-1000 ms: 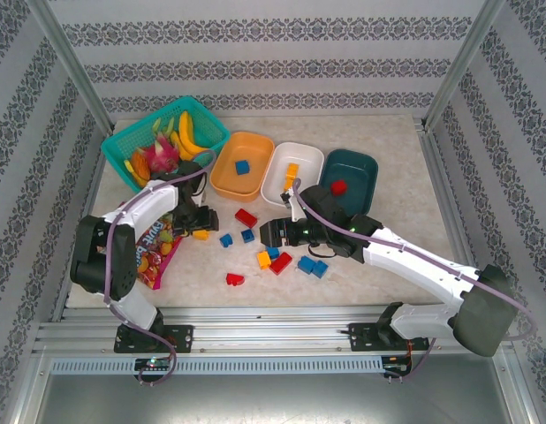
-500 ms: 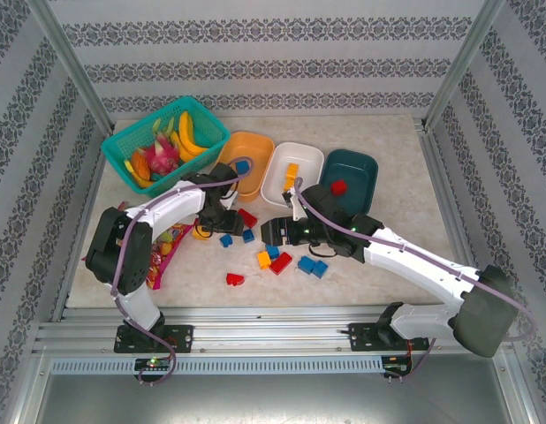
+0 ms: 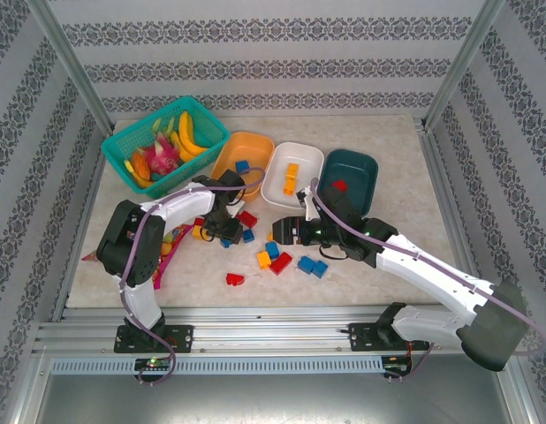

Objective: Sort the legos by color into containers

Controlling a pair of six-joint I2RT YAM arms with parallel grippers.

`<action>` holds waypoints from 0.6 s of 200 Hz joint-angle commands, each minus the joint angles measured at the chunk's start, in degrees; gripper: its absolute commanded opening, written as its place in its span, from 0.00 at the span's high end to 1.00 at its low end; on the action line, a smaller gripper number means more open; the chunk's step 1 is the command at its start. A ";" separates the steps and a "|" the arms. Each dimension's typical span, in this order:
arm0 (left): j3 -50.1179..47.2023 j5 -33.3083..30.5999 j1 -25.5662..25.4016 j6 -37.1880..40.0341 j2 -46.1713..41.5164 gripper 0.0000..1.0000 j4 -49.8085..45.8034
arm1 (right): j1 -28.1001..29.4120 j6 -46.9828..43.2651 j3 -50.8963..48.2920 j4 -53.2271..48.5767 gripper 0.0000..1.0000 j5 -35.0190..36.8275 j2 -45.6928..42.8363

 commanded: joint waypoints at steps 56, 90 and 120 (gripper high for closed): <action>-1.71 -3.09 -0.55 -0.05 -0.66 0.74 1.01 | -0.47 1.11 -0.02 -0.48 0.24 1.48 -0.36; 2.62 -4.01 -0.18 -3.10 -4.84 0.75 -2.67 | -0.97 0.89 1.30 -1.27 0.25 2.23 -1.01; 11.61 -3.49 2.12 -6.41 -5.26 0.74 -5.52 | -3.56 3.48 2.26 2.15 0.25 2.70 -2.12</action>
